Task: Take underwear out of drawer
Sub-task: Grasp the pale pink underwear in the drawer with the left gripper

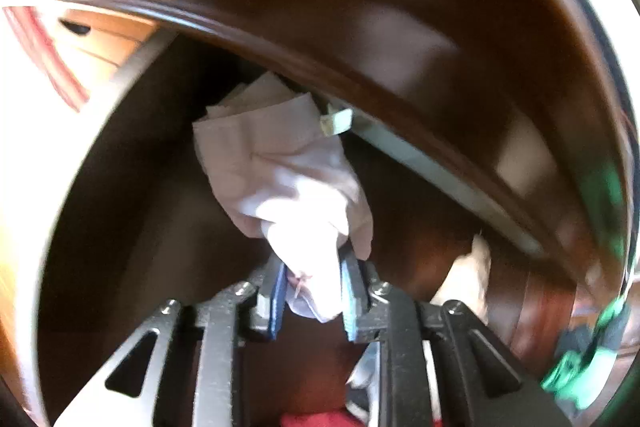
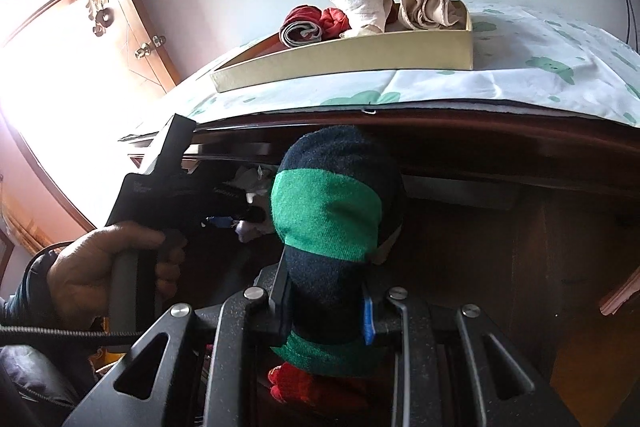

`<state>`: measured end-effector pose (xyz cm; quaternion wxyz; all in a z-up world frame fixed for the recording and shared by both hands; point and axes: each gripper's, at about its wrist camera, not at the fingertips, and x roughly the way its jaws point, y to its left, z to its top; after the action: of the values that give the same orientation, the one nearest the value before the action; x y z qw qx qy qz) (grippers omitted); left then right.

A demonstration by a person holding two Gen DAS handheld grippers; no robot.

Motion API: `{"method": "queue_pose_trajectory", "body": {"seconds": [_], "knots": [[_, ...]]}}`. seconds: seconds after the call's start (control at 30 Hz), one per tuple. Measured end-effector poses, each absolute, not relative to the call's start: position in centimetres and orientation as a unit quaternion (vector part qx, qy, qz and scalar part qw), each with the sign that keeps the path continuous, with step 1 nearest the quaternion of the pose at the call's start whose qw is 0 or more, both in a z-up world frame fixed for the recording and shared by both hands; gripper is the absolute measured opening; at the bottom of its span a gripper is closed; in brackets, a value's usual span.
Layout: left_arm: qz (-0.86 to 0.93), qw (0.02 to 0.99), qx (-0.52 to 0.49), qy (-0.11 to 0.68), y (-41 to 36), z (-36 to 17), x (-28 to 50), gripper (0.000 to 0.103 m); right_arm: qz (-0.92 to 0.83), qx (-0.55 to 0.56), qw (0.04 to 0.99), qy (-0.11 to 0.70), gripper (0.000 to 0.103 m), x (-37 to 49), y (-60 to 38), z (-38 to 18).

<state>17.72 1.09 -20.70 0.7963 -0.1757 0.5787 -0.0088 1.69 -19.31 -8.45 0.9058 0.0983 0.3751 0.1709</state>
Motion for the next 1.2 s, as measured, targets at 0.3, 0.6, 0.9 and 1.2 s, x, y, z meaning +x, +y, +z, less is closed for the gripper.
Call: {"method": "queue_pose_trajectory", "body": {"seconds": [0.3, 0.6, 0.9, 1.2], "knots": [[-0.087, 0.792, -0.065, 0.6, 1.9, -20.8, 14.5, 0.02, 0.172, 0.105, 0.904, 0.377, 0.028, 1.6, -19.5, -8.5], [-0.058, 0.781, -0.088, 0.616, 1.4, -23.2, 15.6, 0.049, 0.179, 0.088, 0.906, 0.373, 0.028, 1.6, -18.6, -8.0], [-0.037, 0.768, -0.078, 0.634, 0.7, -26.4, 18.6, 0.053, 0.18, 0.091, 0.907, 0.371, 0.028, 1.3, -18.6, -7.7], [-0.095, 0.798, -0.081, 0.59, 0.9, -25.6, 17.2, 0.019, 0.17, 0.102, 0.911, 0.361, 0.028, 1.1, -19.3, -7.0]]}}
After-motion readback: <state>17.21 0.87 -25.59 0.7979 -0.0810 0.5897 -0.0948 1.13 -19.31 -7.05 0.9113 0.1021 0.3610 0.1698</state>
